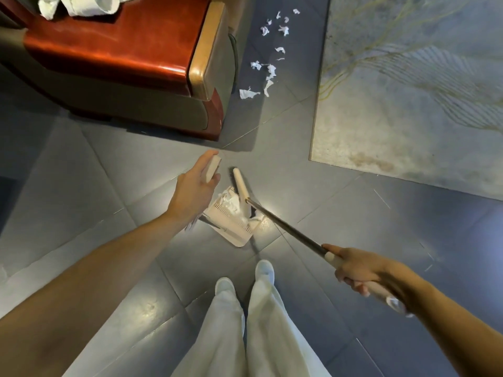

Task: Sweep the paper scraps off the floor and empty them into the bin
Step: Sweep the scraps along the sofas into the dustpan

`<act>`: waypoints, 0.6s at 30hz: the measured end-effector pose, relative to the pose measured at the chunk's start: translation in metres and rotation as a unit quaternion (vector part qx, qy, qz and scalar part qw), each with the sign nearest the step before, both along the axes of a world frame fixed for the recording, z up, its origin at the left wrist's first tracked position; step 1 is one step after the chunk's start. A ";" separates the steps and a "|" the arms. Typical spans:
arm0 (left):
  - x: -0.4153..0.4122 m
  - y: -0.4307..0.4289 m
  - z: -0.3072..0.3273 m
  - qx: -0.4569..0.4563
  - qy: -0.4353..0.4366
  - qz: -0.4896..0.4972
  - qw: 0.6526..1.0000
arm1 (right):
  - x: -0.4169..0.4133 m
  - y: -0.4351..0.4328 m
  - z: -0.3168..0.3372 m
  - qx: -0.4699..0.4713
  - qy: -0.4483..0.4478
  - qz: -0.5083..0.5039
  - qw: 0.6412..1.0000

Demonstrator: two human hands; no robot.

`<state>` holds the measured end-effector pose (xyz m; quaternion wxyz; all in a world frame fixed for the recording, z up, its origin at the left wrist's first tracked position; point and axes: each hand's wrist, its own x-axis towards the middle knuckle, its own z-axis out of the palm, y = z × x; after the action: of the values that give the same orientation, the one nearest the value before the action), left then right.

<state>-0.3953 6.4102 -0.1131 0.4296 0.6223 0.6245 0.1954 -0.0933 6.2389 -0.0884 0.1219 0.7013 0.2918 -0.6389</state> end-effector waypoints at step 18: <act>0.040 0.061 0.019 0.062 -0.005 0.021 0.998 | 0.064 0.029 0.064 0.101 -0.018 -0.082 0.991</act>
<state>-0.3556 6.4715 -0.0937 0.3890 0.6336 0.6221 0.2453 -0.0292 6.2675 -0.0242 0.0034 0.7432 0.2939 -0.6011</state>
